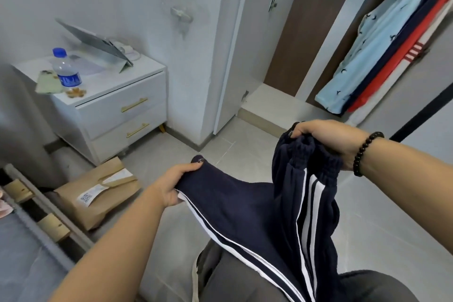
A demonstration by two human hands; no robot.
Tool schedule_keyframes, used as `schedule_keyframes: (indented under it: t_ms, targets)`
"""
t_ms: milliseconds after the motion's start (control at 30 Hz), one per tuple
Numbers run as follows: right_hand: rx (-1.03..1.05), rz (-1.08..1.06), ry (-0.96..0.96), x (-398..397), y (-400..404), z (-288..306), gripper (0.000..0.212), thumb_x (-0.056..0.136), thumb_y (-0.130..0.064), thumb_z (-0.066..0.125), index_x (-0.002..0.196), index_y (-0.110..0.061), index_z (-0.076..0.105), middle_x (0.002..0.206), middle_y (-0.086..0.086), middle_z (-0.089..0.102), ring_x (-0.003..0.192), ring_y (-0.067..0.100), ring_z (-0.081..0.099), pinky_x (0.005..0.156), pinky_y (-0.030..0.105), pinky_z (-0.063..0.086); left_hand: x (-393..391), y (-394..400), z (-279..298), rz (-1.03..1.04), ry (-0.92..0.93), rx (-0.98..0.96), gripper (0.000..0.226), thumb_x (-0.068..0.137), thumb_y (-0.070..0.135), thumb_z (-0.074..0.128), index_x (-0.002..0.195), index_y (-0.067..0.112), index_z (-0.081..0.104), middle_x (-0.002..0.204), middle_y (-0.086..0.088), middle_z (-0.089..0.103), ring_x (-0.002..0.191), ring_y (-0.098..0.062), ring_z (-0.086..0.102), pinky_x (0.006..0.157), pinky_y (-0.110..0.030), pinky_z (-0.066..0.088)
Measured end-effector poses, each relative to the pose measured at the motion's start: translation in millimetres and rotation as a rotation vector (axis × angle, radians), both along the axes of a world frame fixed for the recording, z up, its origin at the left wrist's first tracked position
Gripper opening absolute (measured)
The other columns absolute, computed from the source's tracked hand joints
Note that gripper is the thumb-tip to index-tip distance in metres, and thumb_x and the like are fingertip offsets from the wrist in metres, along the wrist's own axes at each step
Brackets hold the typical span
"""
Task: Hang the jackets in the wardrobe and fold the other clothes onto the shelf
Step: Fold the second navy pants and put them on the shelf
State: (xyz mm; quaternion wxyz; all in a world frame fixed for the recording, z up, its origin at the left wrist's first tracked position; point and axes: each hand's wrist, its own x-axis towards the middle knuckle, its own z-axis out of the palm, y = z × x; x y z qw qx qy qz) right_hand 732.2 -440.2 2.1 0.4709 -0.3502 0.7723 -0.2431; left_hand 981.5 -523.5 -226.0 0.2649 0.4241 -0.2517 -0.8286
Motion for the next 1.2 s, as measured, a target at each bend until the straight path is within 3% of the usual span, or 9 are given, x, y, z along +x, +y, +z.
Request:
schedule_keyframes:
  t_ms: [133, 300, 433, 600, 733, 833, 933, 1100, 1200]
  targets:
    - [-0.049, -0.05, 0.031, -23.3, 18.9, 16.8, 0.018, 0.085, -0.01, 0.057, 0.069, -0.005, 0.061, 0.07, 0.014, 0.059, 0.054, 0.026, 0.055, 0.052, 0.028, 0.051, -14.7, 7.1, 73.4, 0.053, 0.169, -0.163, 0.032, 0.066, 0.025, 0.08, 0.091, 0.007, 0.079, 0.103, -0.013, 0.074, 0.09, -0.027, 0.073, 0.073, -0.034, 0.058]
    - [-0.152, -0.119, -0.008, -41.6, 41.1, 34.9, 0.016, 0.088, -0.008, 0.056, 0.073, -0.005, 0.063, 0.069, 0.014, 0.061, 0.054, 0.025, 0.058, 0.048, 0.026, 0.052, -59.9, 38.9, 147.1, -0.064, 0.312, -0.389, 0.027, 0.073, 0.018, 0.071, 0.099, 0.015, 0.078, 0.107, -0.009, 0.074, 0.095, -0.024, 0.072, 0.074, -0.032, 0.058]
    - [-0.235, -0.18, -0.091, -50.3, 54.6, 54.6, 0.009, 0.089, -0.01, 0.056, 0.086, -0.004, 0.061, 0.081, 0.016, 0.063, 0.059, 0.026, 0.061, 0.05, 0.028, 0.056, -105.9, 68.2, 193.0, -0.224, 0.245, -0.588, 0.032, 0.081, 0.019, 0.068, 0.112, 0.015, 0.072, 0.117, -0.015, 0.069, 0.104, -0.029, 0.068, 0.081, -0.035, 0.057]
    - [-0.355, -0.261, -0.164, -61.9, 68.0, 69.8, 0.015, 0.09, -0.008, 0.055, 0.102, -0.001, 0.062, 0.084, 0.017, 0.065, 0.062, 0.026, 0.065, 0.058, 0.033, 0.059, -146.2, 98.1, 227.3, -0.346, 0.111, -0.826, 0.02, 0.086, 0.015, 0.069, 0.106, 0.017, 0.072, 0.107, -0.013, 0.073, 0.094, -0.026, 0.071, 0.074, -0.028, 0.057]
    - [-0.43, -0.273, -0.215, -70.8, 77.7, 73.1, 0.017, 0.089, -0.017, 0.052, 0.1, -0.008, 0.061, 0.091, 0.014, 0.063, 0.077, 0.027, 0.063, 0.078, 0.038, 0.053, -154.8, 109.6, 237.8, -0.453, 0.172, -0.841, 0.018, 0.085, 0.024, 0.064, 0.096, 0.02, 0.078, 0.103, -0.004, 0.074, 0.097, -0.018, 0.07, 0.077, -0.022, 0.055]
    - [-0.453, -0.191, -0.24, -75.8, 83.2, 76.4, 0.035, 0.087, -0.039, 0.056, 0.101, -0.008, 0.067, 0.095, 0.01, 0.071, 0.079, 0.026, 0.069, 0.076, 0.034, 0.055, -153.0, 112.4, 238.4, -0.489, 0.325, -0.721, 0.057, 0.085, 0.04, 0.057, 0.121, -0.003, 0.064, 0.133, -0.007, 0.061, 0.129, -0.025, 0.051, 0.108, -0.041, 0.04]
    - [-0.422, -0.136, -0.17, -71.2, 87.8, 81.0, 0.055, 0.072, -0.051, 0.073, 0.107, -0.009, 0.068, 0.1, 0.013, 0.073, 0.088, 0.029, 0.071, 0.08, 0.04, 0.058, -152.7, 118.9, 240.9, -0.513, 0.455, -0.669, 0.081, 0.086, 0.054, 0.049, 0.128, -0.014, 0.052, 0.151, -0.007, 0.042, 0.141, -0.028, 0.037, 0.117, -0.054, 0.022]
    - [-0.44, -0.172, -0.079, -55.0, 87.0, 100.0, 0.054, 0.071, -0.029, 0.077, 0.115, -0.004, 0.058, 0.099, 0.016, 0.07, 0.078, 0.03, 0.071, 0.068, 0.041, 0.059, -144.9, 121.8, 243.9, -0.421, 0.547, -0.678, 0.074, 0.088, 0.051, 0.049, 0.127, -0.012, 0.056, 0.156, -0.001, 0.035, 0.144, -0.023, 0.031, 0.12, -0.053, 0.015]
    - [-0.537, -0.18, -0.131, -37.0, 81.3, 117.6, 0.05, 0.075, -0.021, 0.072, 0.117, -0.001, 0.056, 0.101, 0.018, 0.068, 0.077, 0.031, 0.07, 0.072, 0.043, 0.059, -136.6, 124.8, 253.7, -0.253, 0.456, -0.853, 0.039, 0.087, 0.031, 0.058, 0.115, 0.007, 0.071, 0.151, 0.002, 0.044, 0.138, -0.021, 0.043, 0.114, -0.048, 0.033]
